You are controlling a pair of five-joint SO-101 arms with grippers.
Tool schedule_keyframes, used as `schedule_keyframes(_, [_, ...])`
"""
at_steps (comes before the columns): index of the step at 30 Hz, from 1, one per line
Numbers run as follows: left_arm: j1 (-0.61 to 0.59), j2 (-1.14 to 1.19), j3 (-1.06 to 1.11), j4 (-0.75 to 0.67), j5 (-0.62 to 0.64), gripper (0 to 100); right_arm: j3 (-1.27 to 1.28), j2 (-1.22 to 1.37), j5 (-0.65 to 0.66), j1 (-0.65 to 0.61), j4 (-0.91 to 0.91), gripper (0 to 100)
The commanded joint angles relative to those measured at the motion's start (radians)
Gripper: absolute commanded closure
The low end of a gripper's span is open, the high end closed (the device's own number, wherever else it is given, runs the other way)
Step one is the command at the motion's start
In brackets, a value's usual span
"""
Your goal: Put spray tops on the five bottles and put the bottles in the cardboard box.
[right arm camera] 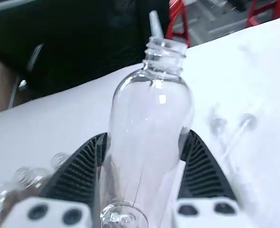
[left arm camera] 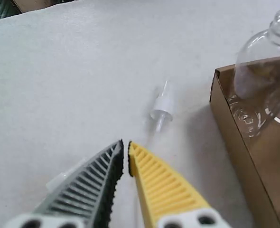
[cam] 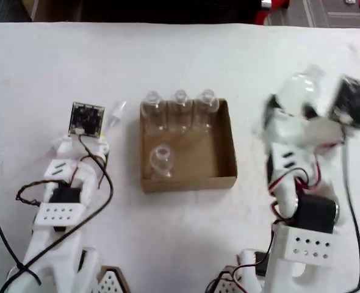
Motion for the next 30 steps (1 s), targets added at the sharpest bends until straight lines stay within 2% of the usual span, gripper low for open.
schedule_keyframes(1, [-0.001,0.004,-0.009,-0.028,-0.014,98,0.292,-0.111,0.021,0.079,-0.39,98.2])
schedule_keyframes(6, [-0.001,0.005,-0.009,-0.029,-0.014,98,0.721,-0.257,0.087,0.038,-0.865,98.2])
schedule_keyframes(10, [-0.001,0.007,-0.009,-0.029,-0.014,98,0.948,-0.325,0.196,-0.036,-1.106,98.2])
schedule_keyframes(16, [-0.002,0.007,-0.008,-0.028,-0.014,98,0.941,-0.312,0.252,-0.044,-1.043,98.2])
schedule_keyframes(20, [-0.002,0.007,-0.008,-0.028,-0.014,98,0.941,-0.262,0.43,-0.045,-1.052,98.2])
schedule_keyframes(23, [-0.002,0.007,-0.008,-0.028,-0.014,98,0.941,-0.223,0.516,-0.045,-1.052,98.2])
schedule_keyframes(26, [-0.002,0.007,-0.008,-0.026,-0.014,98,0.941,-0.213,0.506,-0.047,-1.052,98.2])
schedule_keyframes(30, [-0.002,0.007,-0.008,-0.026,-0.014,98,0.941,-0.239,0.413,-0.061,-1.052,98.2])
